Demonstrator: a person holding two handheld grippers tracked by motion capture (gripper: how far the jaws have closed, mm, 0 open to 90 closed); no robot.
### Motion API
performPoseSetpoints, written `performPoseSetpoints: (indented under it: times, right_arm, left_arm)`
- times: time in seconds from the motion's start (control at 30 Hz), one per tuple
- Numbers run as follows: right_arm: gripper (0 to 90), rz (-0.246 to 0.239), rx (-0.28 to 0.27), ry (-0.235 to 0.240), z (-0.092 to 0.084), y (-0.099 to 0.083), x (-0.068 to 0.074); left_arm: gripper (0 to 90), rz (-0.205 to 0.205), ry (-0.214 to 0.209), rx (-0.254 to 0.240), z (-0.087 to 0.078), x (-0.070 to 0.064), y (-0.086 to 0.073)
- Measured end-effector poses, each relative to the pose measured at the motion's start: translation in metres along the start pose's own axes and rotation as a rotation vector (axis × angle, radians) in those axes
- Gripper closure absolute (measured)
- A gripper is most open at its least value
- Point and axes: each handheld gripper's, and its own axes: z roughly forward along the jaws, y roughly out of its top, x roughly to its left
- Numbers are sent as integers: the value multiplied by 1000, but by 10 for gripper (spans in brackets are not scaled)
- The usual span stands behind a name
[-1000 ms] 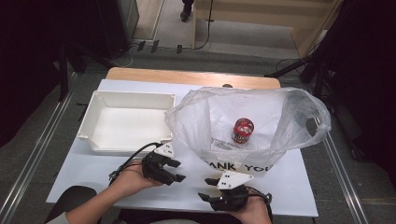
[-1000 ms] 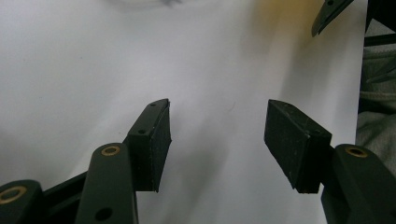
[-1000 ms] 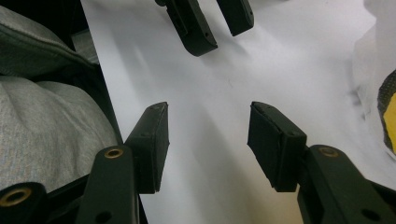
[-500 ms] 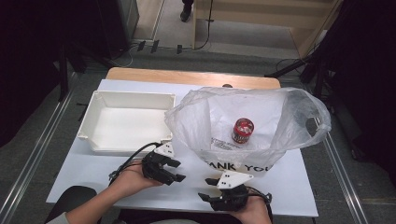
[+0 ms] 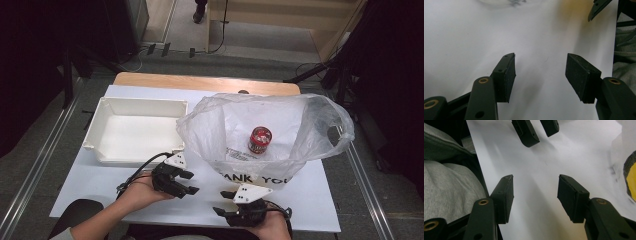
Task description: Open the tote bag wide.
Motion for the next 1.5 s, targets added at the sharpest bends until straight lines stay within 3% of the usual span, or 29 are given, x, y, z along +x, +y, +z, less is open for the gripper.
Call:
performPoseSetpoints:
  times: [0.7,0.83,0.93,1.0,1.13,1.3,1.5]
  right_arm:
    - [482,18,-2,19,1,-1,-3]
    - [483,27,-5,21,-4,-5,-1]
    - [483,61,-23,12,-16,-13,-2]
    - [485,95,-48,-24,-34,-19,-6]
    - [485,102,-53,-58,-51,-21,-9]
    - [485,100,-68,-56,-74,-25,-14]
    - [511,139,-56,-54,-104,-31,-27]
  left_arm:
    - [420,-1,-5,-1,0,0,0]
    - [431,-22,-25,-32,-5,-2,1]
    - [444,-20,-40,-40,-12,-4,5]
    - [482,-11,-44,-50,-16,-8,9]
    - [514,25,-46,-68,-24,-18,15]
    - [561,40,-73,-94,-38,-30,22]
    - [638,41,-106,-112,-62,-39,31]
